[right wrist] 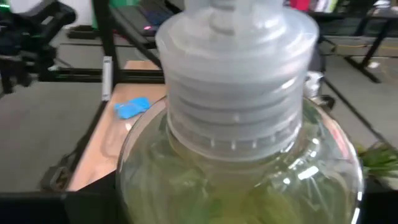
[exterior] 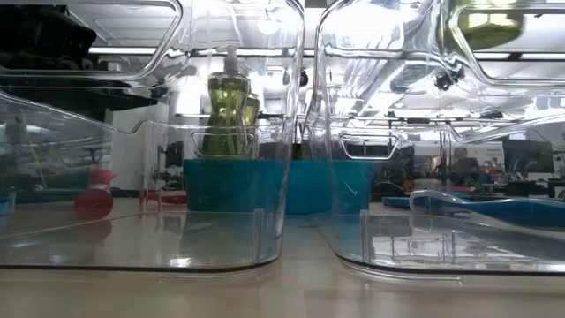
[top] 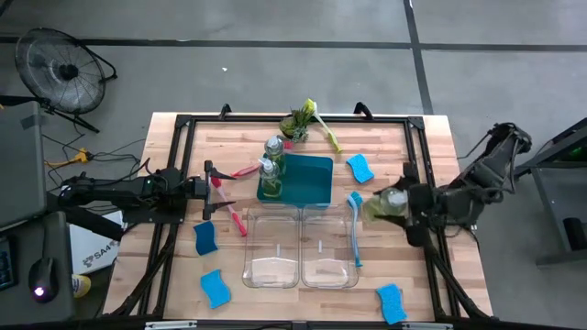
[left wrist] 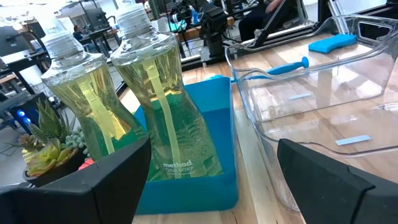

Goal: Pick & Place Kitchen Sink Supplies
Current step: Put the green dish soap into the blue bin

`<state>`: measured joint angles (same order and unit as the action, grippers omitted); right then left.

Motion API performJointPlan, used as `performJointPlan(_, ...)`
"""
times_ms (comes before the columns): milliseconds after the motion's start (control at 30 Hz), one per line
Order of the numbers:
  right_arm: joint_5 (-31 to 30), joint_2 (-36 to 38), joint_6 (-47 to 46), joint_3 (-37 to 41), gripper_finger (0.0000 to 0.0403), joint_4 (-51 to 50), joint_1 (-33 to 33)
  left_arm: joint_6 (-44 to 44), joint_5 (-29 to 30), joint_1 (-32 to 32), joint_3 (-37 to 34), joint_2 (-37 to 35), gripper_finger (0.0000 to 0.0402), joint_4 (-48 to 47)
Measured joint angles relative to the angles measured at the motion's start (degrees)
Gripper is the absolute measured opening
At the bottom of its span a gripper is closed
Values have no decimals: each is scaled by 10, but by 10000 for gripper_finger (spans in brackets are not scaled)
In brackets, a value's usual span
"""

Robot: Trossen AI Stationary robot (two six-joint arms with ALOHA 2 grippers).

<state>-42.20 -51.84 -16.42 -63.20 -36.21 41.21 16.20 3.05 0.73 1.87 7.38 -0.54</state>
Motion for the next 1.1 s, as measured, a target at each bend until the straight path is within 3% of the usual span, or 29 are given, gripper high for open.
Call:
performJointPlan(733,213,-107,147,-94,254,20,-324,0,0,0,0,0,344,0)
performJointPlan(1100,317,-209,158,-103,254,109,-429,0,0,0,0,0,344,0)
